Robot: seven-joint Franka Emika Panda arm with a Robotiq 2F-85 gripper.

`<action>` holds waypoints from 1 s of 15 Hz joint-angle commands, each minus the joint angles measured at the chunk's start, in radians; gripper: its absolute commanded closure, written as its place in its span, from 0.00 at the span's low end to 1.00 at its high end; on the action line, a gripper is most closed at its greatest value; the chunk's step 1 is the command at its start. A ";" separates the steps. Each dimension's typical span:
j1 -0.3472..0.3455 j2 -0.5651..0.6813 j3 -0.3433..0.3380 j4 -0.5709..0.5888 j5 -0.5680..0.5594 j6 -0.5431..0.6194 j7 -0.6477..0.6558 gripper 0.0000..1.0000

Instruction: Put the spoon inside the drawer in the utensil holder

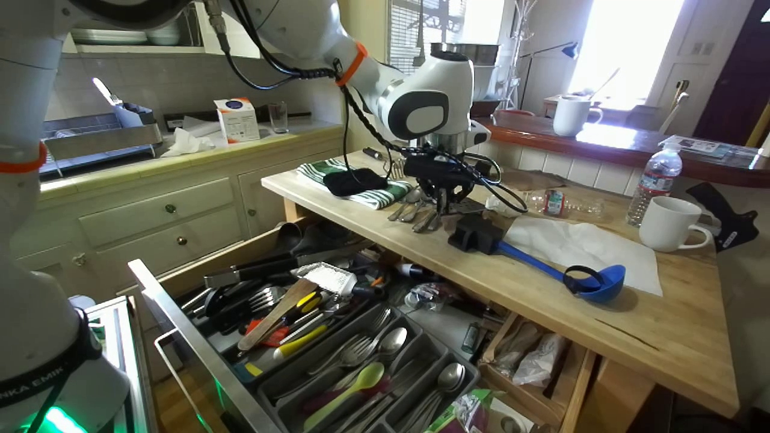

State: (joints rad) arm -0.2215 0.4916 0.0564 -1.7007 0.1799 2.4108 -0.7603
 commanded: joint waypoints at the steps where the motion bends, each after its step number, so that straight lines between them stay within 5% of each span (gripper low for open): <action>1: -0.019 0.016 0.020 0.009 0.020 0.014 -0.023 0.81; 4: -0.022 0.006 0.028 0.005 0.029 0.014 -0.022 0.87; 10: -0.022 0.001 0.036 0.005 0.032 0.010 -0.021 0.77; 15: -0.023 0.010 0.034 0.006 0.029 0.022 -0.020 0.79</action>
State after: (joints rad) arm -0.2309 0.4902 0.0805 -1.6983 0.1865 2.4108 -0.7611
